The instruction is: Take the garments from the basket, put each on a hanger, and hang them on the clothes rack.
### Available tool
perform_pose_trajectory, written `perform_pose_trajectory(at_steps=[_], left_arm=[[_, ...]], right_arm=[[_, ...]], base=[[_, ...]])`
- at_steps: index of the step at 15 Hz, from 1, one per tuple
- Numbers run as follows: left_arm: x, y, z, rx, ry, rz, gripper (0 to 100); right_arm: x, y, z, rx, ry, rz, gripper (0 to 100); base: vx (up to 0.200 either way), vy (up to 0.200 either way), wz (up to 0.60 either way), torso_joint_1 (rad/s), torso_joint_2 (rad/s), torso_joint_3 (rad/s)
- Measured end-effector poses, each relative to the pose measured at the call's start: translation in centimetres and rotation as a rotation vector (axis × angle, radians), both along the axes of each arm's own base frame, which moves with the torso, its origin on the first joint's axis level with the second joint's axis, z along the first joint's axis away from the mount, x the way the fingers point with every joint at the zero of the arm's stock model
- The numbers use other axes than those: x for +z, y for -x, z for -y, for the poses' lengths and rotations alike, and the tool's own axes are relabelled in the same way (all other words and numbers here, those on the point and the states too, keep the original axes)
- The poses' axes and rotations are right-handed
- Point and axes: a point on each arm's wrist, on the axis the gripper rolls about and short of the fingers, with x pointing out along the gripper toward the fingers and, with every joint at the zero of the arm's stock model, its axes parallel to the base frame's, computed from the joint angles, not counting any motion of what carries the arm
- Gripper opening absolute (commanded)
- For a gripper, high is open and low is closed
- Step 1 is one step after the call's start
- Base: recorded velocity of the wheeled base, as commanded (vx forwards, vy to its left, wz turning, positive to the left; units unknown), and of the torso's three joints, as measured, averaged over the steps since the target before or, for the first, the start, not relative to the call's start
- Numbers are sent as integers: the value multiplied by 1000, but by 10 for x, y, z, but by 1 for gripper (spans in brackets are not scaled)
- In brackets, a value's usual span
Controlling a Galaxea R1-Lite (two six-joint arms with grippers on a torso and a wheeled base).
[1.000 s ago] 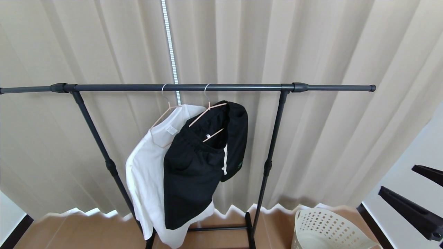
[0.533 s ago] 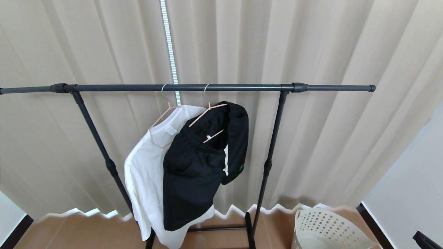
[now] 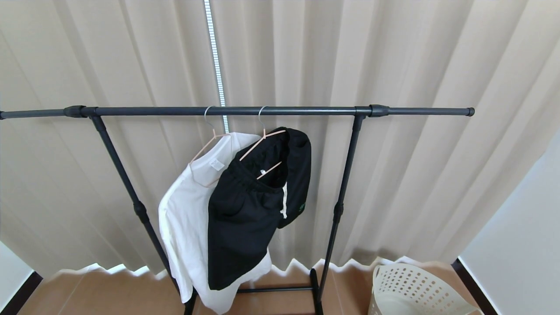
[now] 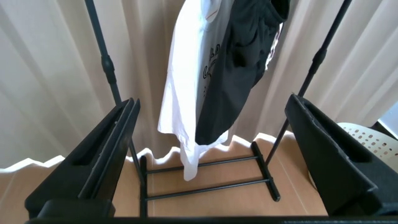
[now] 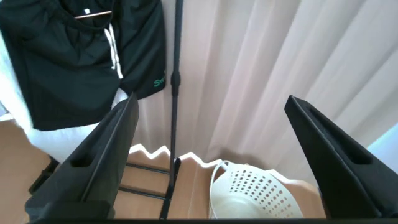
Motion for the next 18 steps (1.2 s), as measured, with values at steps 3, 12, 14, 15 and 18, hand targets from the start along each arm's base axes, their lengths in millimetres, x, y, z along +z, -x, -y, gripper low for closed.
perform_pose_trajectory(at_steps=[3,12,14,15,18], left_arm=[[0,0,0,0,0,0,100],[0,0,0,0,0,0,100],[0,0,0,0,0,0,100],[0,0,0,0,0,0,100],[0,0,0,0,0,0,100]], right_arm=[[-9,10,2,-47,14,35,100],[-30,9,5,-215,27,16,100],[-31,8,5,-274,43,-7,100],[-31,7,6,-319,51,-16,100],[-31,10,4,-484,40,-7,100]], base=[[0,0,0,0,0,0],[0,0,0,0,0,0],[0,0,0,0,0,0],[0,0,0,0,0,0],[0,0,0,0,0,0]])
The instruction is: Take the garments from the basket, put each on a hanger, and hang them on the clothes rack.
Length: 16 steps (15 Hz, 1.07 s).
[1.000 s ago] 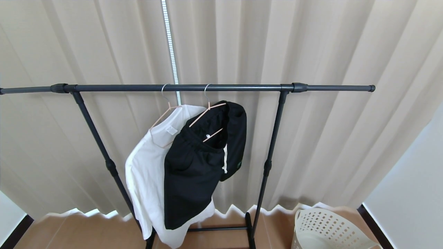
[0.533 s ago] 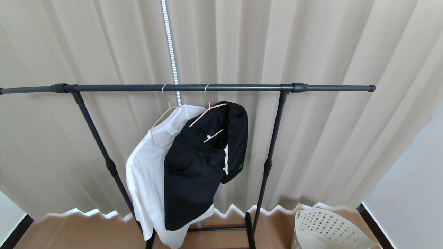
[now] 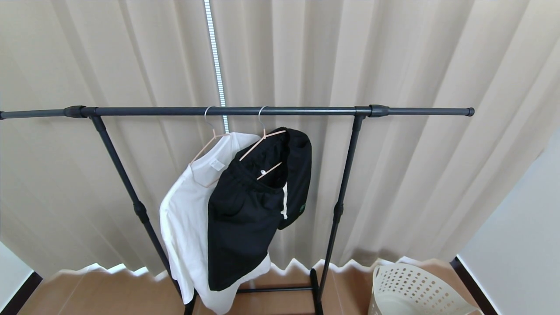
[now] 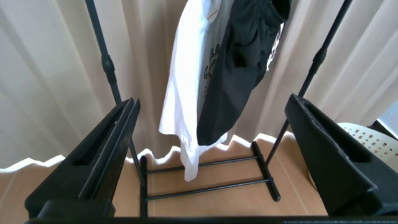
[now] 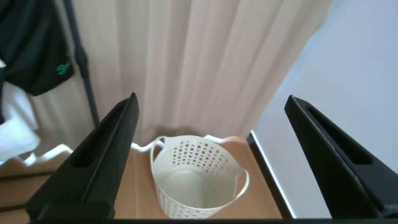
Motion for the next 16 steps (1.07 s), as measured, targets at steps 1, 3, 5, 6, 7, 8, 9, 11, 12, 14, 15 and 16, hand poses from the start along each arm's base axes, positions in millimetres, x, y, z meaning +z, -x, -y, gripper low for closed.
perform_pose_trajectory(at_steps=[1,3,5,6,7,8,9,11,12,14,15,16], left_arm=[[0,0,0,-1,0,0,100],[0,0,0,0,0,0,100],[0,0,0,-1,0,0,100],[0,0,0,0,0,0,100],[0,0,0,0,0,0,100],[0,0,0,0,0,0,100],[0,0,0,0,0,0,100],[0,0,0,0,0,0,100],[0,0,0,0,0,0,100],[0,0,0,-1,0,0,100],[0,0,0,0,0,0,100],[0,0,0,0,0,0,100]], right_arm=[[0,1,0,-18,-12,14,100],[-1,2,-4,155,-36,47,100],[-4,4,-6,308,-120,63,100],[-5,5,-7,324,-126,67,100],[-5,5,-7,331,-124,68,100],[-5,5,-7,332,-124,71,100],[-5,6,-7,334,-126,74,100],[-5,6,-7,335,-126,76,100],[-5,6,-7,335,-126,77,100],[-5,6,-7,335,-126,80,100],[-5,6,-7,335,-126,80,100],[-5,6,-7,335,-126,80,100]], base=[[0,0,0,0,0,0],[0,0,0,0,0,0],[0,0,0,0,0,0],[0,0,0,0,0,0],[0,0,0,0,0,0],[0,0,0,0,0,0],[0,0,0,0,0,0],[0,0,0,0,0,0],[0,0,0,0,0,0],[0,0,0,0,0,0],[0,0,0,0,0,0],[0,0,0,0,0,0]])
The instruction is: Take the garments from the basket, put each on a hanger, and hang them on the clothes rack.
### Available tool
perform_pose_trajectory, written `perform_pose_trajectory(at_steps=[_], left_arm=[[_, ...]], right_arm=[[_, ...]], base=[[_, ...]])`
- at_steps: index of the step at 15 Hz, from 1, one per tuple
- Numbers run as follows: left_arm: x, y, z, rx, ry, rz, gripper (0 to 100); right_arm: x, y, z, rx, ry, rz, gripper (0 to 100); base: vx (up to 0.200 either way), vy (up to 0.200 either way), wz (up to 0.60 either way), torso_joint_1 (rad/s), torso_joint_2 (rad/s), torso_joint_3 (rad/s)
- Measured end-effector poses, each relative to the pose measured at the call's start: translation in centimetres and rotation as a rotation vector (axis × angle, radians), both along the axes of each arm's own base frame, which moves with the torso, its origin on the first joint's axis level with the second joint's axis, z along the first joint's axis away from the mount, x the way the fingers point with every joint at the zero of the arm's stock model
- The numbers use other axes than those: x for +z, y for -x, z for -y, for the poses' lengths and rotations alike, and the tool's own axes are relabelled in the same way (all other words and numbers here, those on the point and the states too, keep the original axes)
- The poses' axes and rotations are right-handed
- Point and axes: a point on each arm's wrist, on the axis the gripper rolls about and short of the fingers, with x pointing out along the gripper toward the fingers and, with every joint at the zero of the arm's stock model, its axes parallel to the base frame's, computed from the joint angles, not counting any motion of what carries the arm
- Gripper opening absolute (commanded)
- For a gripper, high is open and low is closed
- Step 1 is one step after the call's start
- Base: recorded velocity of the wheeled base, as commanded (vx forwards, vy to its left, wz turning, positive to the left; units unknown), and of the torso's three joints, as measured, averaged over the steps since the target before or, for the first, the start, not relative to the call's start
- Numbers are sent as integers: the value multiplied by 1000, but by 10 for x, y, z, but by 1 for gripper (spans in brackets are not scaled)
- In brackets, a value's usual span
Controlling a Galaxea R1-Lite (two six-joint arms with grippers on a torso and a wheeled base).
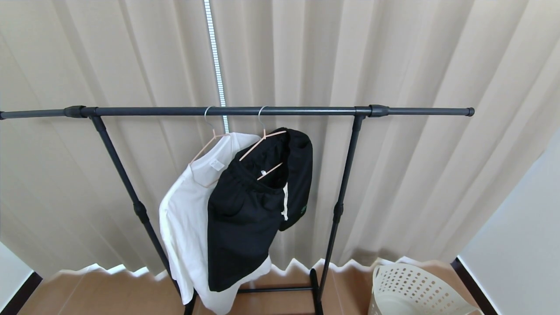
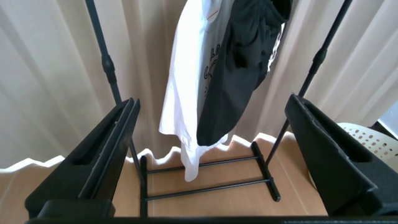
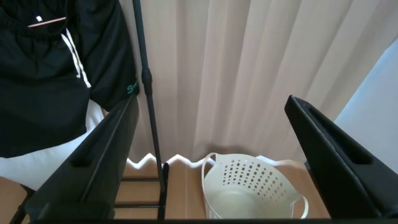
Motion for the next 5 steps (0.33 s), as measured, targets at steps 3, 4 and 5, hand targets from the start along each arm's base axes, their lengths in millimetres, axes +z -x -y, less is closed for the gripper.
perform_pose_trajectory(at_steps=[3,4,5], left_arm=[[0,0,0,0,0,0,100],[0,0,0,0,0,0,100],[0,0,0,0,0,0,100]], right_arm=[[0,0,0,1,1,0,100],[0,0,0,1,1,0,100],[0,0,0,1,-1,0,100]], base=[[0,0,0,0,0,0],[0,0,0,0,0,0],[0,0,0,0,0,0]])
